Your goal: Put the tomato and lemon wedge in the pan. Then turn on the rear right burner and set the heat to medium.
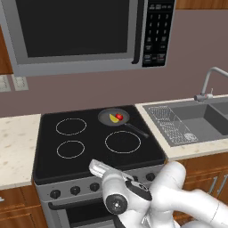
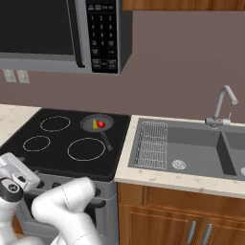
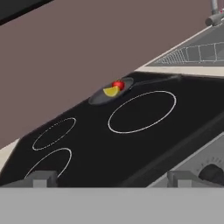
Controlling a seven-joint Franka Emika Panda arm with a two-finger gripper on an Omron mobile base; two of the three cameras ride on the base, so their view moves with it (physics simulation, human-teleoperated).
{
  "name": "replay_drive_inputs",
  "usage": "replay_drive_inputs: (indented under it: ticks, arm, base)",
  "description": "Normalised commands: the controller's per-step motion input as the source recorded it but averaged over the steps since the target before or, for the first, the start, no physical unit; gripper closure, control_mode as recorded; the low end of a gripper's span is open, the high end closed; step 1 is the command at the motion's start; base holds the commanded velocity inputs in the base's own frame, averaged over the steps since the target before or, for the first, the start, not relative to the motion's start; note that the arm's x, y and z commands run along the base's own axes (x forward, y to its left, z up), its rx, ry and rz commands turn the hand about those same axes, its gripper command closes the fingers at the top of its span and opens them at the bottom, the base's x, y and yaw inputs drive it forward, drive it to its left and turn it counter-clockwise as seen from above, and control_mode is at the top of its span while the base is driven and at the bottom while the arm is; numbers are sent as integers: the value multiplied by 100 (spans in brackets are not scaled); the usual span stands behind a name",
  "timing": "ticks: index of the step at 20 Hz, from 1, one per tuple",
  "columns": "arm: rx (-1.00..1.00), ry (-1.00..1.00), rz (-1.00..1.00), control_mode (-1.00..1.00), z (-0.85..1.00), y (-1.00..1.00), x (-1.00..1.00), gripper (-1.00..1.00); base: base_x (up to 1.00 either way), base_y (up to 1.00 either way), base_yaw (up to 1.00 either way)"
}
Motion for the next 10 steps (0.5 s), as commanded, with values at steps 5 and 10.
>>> replay_drive_inputs:
  ticks: [5,10]
  arm:
    - [-21,0,0,-100,0,12,-25,-100]
    - [-30,3,0,-100,0,6,-23,-100]
  base:
    - [0,0,0]
    - [0,0,0]
